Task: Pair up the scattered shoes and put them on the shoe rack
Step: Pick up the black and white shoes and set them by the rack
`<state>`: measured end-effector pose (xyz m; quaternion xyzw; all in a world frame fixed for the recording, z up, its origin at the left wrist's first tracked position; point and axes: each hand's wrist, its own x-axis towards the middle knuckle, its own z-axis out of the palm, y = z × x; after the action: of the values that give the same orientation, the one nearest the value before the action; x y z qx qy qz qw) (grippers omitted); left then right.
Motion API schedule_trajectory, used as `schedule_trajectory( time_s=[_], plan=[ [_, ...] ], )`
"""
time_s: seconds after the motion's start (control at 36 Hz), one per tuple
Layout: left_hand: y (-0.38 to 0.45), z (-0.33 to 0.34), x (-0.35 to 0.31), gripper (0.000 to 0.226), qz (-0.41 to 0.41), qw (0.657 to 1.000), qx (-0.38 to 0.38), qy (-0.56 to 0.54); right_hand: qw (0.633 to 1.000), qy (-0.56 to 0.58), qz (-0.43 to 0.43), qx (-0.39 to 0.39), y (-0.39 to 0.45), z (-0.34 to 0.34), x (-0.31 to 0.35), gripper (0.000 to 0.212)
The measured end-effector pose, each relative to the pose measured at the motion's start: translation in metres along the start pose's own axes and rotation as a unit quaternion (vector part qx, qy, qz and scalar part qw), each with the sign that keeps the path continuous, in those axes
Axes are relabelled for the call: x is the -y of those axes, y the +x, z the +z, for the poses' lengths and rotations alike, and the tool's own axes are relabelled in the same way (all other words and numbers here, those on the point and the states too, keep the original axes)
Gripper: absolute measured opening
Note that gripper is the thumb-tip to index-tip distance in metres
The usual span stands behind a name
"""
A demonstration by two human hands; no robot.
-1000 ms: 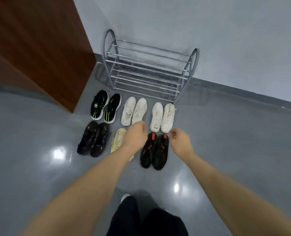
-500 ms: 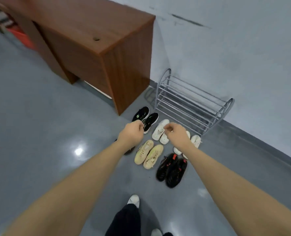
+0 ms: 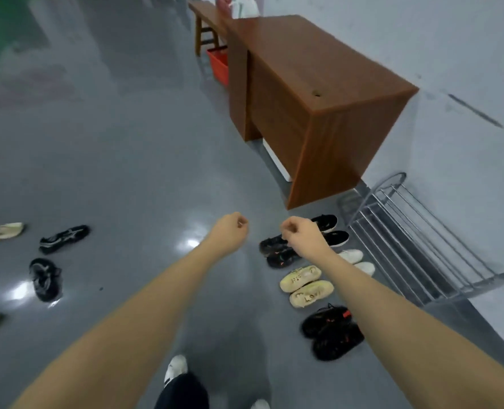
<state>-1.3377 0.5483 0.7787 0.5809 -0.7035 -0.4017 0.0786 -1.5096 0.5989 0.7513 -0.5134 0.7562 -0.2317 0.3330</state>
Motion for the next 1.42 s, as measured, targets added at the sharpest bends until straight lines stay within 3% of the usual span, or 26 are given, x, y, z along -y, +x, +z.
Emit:
schedule_trajectory(
  time_s=[0.5,0.67,0.94,1.42],
  plan=[
    [-0.065,-0.151,0.183,0.029,-0.106,0.987,-0.095,-0.069,0.989,-0.075,-0.083,0.095,0.023,0.163,0.171,0.019],
    [-0.089,-0.228,0.275,0.028,-0.121,0.980,-0.133,-0.080,0.985,-0.049,-0.126,0.104,0.018,0.261,0.264,0.023],
    [-0.121,-0.333,0.395,0.028,-0.166,0.962,-0.188,-0.112,0.966,-0.058,-0.172,0.185,0.024,0.407,0.373,0.022],
    [-0.053,-0.499,0.567,0.022,-0.241,0.904,-0.288,-0.204,0.928,-0.084,-0.233,0.279,0.127,0.584,0.558,0.020]
  ],
)
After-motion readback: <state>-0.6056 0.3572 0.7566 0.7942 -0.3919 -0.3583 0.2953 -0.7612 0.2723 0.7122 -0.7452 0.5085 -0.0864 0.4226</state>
